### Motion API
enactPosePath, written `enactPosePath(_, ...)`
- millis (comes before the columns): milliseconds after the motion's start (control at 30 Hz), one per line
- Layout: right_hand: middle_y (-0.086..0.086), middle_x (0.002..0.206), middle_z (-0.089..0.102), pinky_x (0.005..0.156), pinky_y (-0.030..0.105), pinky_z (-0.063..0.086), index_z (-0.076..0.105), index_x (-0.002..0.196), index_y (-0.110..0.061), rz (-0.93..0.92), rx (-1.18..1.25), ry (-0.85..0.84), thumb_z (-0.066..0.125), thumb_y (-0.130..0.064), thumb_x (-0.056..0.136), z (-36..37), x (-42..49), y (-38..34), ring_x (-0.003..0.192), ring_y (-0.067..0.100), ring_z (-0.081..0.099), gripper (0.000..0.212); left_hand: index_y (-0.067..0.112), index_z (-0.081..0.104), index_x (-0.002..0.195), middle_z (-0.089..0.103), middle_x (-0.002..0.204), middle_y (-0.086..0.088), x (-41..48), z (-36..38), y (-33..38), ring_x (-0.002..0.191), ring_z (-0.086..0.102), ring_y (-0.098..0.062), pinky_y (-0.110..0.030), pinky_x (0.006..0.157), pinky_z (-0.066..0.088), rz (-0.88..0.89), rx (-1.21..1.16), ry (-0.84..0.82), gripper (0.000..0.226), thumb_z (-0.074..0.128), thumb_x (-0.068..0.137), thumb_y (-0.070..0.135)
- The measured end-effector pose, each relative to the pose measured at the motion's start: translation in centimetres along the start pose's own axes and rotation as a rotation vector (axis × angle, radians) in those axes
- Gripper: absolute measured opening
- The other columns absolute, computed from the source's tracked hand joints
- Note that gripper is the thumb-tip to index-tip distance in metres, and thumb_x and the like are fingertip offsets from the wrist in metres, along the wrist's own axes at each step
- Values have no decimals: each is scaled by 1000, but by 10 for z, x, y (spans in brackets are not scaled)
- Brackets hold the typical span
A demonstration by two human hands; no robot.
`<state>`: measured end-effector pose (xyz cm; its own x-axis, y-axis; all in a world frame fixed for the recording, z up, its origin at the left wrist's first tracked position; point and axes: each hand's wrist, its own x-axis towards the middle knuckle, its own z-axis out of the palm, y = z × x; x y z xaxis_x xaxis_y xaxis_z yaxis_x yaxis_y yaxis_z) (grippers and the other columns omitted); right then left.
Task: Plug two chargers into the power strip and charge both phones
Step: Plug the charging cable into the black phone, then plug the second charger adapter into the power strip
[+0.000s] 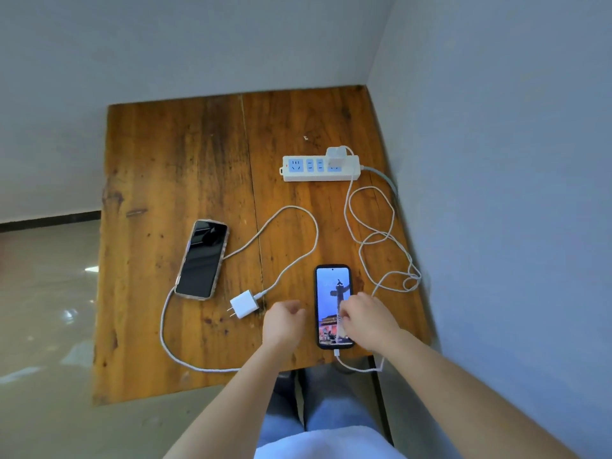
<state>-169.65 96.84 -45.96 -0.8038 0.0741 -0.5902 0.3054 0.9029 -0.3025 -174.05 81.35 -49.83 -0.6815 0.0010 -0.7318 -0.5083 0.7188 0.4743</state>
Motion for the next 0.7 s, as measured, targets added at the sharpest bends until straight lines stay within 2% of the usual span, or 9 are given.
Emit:
enactPosePath(100, 10, 98, 64, 77, 40, 53, 66, 94, -10, -78, 19, -10, 47, -10, 90, 3, 23, -38, 87, 25, 57, 19, 18, 65, 120, 65, 120, 0, 2, -33, -16, 88, 61, -9, -20, 73, 51, 95, 37, 152, 28, 53, 94, 20)
enactPosePath(167, 10, 103, 62, 81, 40, 49, 64, 98, -10, -143, 25, 10, 45, -7, 89, 11, 37, -65, 93, 27, 55, 21, 18, 65, 118, 62, 120, -1, 5, -54, -29, 96, 60, -14, -24, 78, 50, 132, 79, 251, 28, 53, 94, 19)
enactPosePath(233, 8, 113, 58, 87, 38, 43, 59, 110, -11, -235, -24, 51, 48, -4, 87, 24, 49, -89, 104, 26, 49, 26, 18, 63, 121, 59, 123, 0, 9, -71, -42, 106, 57, -16, -26, 82, 48, 146, 105, 313, 29, 53, 93, 17)
enactPosePath(300, 8, 121, 53, 92, 39, 39, 52, 122, -13, -303, -91, 99, 56, -2, 84, 38, 60, -109, 112, 27, 45, 39, 16, 62, 121, 60, 124, 0, 13, -83, -52, 109, 56, -17, -26, 83, 47, 193, 137, 319, 30, 53, 93, 16)
enactPosePath(400, 11, 128, 49, 99, 45, 34, 43, 128, -14, -316, -235, 106, 67, -9, 80, 55, 74, -128, 118, 29, 43, 54, 17, 60, 123, 62, 124, 1, 21, -94, -63, 111, 56, -16, -27, 85, 46, 261, 187, 273, 31, 52, 93, 15)
enactPosePath(533, 12, 123, 55, 106, 52, 26, 44, 125, -13, -266, -333, 89, 68, -12, 81, 61, 85, -134, 116, 31, 48, 51, 18, 53, 132, 59, 131, 0, 30, -98, -64, 119, 54, -17, -32, 96, 47, 239, 215, 204, 39, 52, 93, 14)
enactPosePath(600, 13, 115, 59, 98, 46, 34, 46, 120, -10, -287, -310, 52, 63, -7, 83, 55, 87, -130, 107, 31, 55, 40, 19, 50, 134, 59, 132, -1, 35, -100, -58, 119, 55, -19, -35, 97, 49, 220, 198, 177, 41, 51, 94, 15)
enactPosePath(700, 16, 110, 58, 74, 38, 39, 49, 114, -7, -268, -118, -22, 48, 2, 87, 36, 91, -117, 97, 34, 57, 29, 20, 48, 137, 59, 133, -1, 43, -104, -40, 120, 55, -21, -36, 95, 49, 228, 149, 173, 45, 50, 93, 10)
